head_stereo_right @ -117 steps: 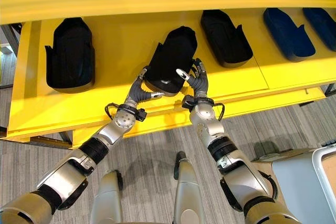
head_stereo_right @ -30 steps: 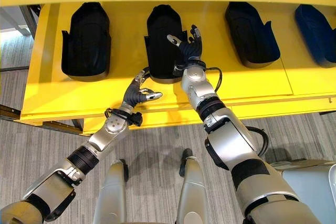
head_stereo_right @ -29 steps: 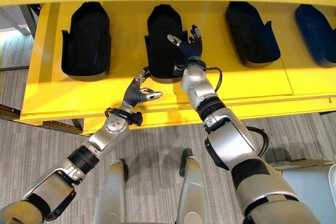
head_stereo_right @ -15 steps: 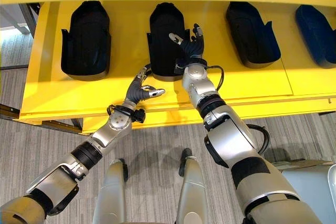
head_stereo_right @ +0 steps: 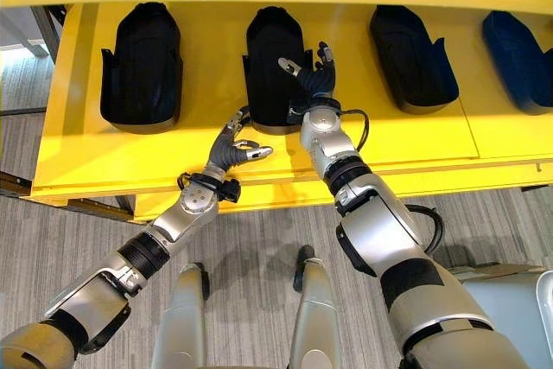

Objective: Move parts from the plastic box to the shelf.

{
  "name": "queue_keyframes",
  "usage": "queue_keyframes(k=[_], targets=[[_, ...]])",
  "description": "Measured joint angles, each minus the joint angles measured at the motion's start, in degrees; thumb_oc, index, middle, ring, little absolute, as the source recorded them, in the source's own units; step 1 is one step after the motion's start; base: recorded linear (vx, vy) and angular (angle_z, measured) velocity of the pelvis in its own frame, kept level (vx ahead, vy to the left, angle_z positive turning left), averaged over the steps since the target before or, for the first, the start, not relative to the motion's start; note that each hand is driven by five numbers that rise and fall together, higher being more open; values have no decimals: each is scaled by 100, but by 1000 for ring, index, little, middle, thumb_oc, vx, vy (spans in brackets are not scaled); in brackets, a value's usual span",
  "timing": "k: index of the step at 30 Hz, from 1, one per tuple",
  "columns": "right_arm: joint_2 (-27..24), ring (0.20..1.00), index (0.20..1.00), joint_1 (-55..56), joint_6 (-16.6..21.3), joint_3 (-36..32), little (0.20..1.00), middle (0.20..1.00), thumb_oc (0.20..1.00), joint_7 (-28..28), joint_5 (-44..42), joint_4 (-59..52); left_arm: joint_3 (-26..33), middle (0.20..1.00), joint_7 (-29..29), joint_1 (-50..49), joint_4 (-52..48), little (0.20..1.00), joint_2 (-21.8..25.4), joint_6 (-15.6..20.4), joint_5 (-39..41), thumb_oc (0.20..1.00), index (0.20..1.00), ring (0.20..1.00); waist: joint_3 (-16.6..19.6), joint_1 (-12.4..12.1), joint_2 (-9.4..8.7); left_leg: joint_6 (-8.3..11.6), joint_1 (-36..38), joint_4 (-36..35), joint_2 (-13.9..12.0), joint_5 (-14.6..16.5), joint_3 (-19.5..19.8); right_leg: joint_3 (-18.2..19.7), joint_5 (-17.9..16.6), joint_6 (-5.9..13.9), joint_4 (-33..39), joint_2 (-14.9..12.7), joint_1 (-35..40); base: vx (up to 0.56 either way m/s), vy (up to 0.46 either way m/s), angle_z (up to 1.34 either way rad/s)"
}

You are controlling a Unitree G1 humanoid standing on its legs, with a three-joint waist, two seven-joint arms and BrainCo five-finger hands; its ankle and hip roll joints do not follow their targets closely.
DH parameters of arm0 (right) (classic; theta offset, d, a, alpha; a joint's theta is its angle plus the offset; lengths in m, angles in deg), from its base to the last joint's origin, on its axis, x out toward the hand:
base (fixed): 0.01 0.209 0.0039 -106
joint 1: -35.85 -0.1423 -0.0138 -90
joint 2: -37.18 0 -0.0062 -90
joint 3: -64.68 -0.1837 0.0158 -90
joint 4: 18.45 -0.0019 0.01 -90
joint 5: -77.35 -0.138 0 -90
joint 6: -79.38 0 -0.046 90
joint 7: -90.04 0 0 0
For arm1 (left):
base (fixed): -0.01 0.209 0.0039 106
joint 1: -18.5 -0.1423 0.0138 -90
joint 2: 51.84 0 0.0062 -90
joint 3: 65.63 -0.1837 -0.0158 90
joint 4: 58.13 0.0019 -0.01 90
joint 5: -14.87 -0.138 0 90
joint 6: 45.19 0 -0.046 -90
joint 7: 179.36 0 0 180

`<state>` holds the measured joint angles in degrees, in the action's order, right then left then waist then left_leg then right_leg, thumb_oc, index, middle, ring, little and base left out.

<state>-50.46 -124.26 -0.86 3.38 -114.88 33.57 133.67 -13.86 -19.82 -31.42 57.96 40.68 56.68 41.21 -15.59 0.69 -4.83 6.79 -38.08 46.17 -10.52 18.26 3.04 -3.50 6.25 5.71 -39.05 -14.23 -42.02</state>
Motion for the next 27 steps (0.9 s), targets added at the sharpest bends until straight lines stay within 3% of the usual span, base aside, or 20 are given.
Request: queue_keyframes(k=[4,9,16,27], targets=[[-20,1000,1000,-2,0,3,1000,1000,1000,1,4,1,-8,1000,6,66,-3,1000,18,-15,-4,1000,1000,1000,0,-2,0,6,-1,-3,1,-5,3,-1,-1,0,-1,0,0,0,0,0],[-116,1000,1000,-186,-7,103,1000,1000,1000,5,18,1,70,1000,2,86,-394,1000,490,-23,-126,1000,1000,1000,0,15,1,15,0,-7,1,-11,4,-4,-7,10,-10,-2,-2,0,0,0],[-620,1000,1000,-418,-8,128,1000,1000,1000,63,384,-488,1148,1000,-184,-114,-1370,1000,1238,165,-591,1000,1000,1000,-2,-17,2,21,32,-34,6,-17,38,-32,-23,35,-1,-1,55,-3,9,2],[-1317,1000,1000,-408,63,122,1000,1000,1000,184,734,-1706,2340,1000,-276,-1125,-2458,1000,1606,420,-1012,1000,1000,1000,-21,1,-31,25,121,-100,-6,-22,33,-38,-20,26,50,16,125,0,0,0]])
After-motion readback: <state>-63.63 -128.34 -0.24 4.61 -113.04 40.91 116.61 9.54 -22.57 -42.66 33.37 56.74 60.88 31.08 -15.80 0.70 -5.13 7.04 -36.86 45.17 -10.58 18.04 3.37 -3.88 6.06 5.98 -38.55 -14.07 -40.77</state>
